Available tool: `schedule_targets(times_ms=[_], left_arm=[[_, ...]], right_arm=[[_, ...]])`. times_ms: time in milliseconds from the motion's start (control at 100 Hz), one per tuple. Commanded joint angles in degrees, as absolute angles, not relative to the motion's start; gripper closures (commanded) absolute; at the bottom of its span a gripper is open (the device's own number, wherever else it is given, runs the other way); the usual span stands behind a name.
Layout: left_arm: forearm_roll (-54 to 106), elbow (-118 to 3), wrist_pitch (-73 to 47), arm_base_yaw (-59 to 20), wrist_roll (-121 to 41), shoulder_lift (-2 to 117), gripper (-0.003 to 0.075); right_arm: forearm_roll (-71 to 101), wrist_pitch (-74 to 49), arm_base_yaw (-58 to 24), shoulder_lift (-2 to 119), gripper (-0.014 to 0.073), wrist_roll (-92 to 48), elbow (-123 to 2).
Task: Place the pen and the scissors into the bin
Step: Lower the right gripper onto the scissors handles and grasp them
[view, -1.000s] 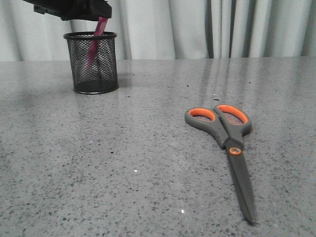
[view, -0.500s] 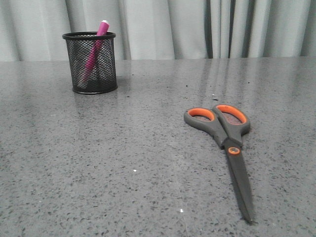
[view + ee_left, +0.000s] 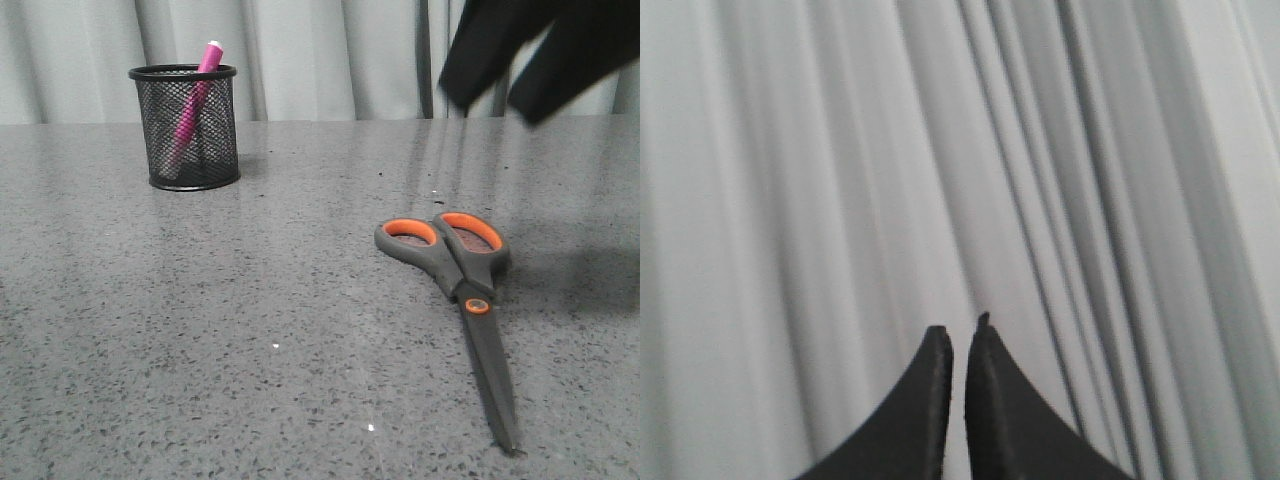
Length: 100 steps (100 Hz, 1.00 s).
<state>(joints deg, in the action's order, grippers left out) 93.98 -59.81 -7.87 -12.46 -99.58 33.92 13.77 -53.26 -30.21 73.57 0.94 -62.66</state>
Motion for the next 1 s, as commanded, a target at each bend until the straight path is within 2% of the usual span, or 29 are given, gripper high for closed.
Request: schedule_targets(times_ms=[0, 320, 990], left_arm=[[94.8, -56.5, -1.4, -12.3, -98.8, 30.2, 0.071], [94.8, -52.7, -2.3, -12.3, -98.8, 28.1, 0.071], [94.8, -52.7, -2.3, -19.2, -98.8, 28.5, 0.071]], right_arm=[[9.7, -55.6, -32.0, 77.2, 0.0255, 3.8, -66.9], [5.7, -60.3, -35.1, 83.6, 0.0206, 14.3, -68.9], [5.4, -58.6, -35.1, 92.0, 0.0223, 19.7, -68.7]])
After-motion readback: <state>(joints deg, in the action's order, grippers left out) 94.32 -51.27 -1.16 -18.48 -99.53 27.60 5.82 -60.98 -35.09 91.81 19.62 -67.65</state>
